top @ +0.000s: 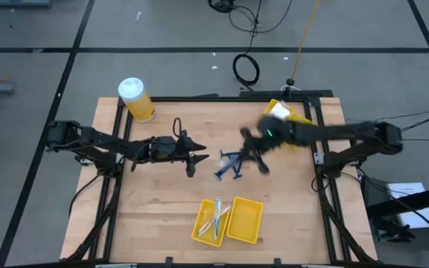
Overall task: Pick & Place Travel size toiletries
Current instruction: Put the white and blue toothbrush into the bottom left yellow bin
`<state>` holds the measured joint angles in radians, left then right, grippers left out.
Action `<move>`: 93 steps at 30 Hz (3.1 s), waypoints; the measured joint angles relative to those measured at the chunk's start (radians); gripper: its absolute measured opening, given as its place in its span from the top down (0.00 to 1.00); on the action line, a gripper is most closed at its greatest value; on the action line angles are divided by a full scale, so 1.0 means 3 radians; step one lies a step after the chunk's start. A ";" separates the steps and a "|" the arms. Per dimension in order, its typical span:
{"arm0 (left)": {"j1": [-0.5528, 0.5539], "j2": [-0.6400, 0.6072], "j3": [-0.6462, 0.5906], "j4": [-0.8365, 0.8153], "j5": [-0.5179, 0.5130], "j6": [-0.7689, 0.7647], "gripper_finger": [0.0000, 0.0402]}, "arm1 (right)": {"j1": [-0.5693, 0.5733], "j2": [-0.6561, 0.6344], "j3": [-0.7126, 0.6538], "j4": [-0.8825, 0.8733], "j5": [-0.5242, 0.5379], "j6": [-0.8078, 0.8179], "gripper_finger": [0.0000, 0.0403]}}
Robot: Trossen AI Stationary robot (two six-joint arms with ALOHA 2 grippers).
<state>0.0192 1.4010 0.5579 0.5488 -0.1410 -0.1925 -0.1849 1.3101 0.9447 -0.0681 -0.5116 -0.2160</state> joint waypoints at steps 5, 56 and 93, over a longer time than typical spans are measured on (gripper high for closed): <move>-0.0184 0.0000 0.0000 0.0063 -0.0001 0.0013 0.59 | 0.0744 -0.0511 -0.0897 0.1308 0.0817 0.0367 0.96; -0.0658 0.1375 0.1677 0.0924 0.0211 0.0963 0.59 | 0.1175 -0.0491 -0.1788 0.3107 0.1209 0.0918 0.96; -0.0769 0.1288 0.2045 0.0113 0.0130 0.0801 0.96 | 0.1176 -0.0491 -0.1783 0.3052 0.1190 0.0865 0.89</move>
<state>-0.2116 1.7874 1.1713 0.5826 -0.1021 0.0479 0.1680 1.1629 0.4099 0.8476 -0.1546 0.0435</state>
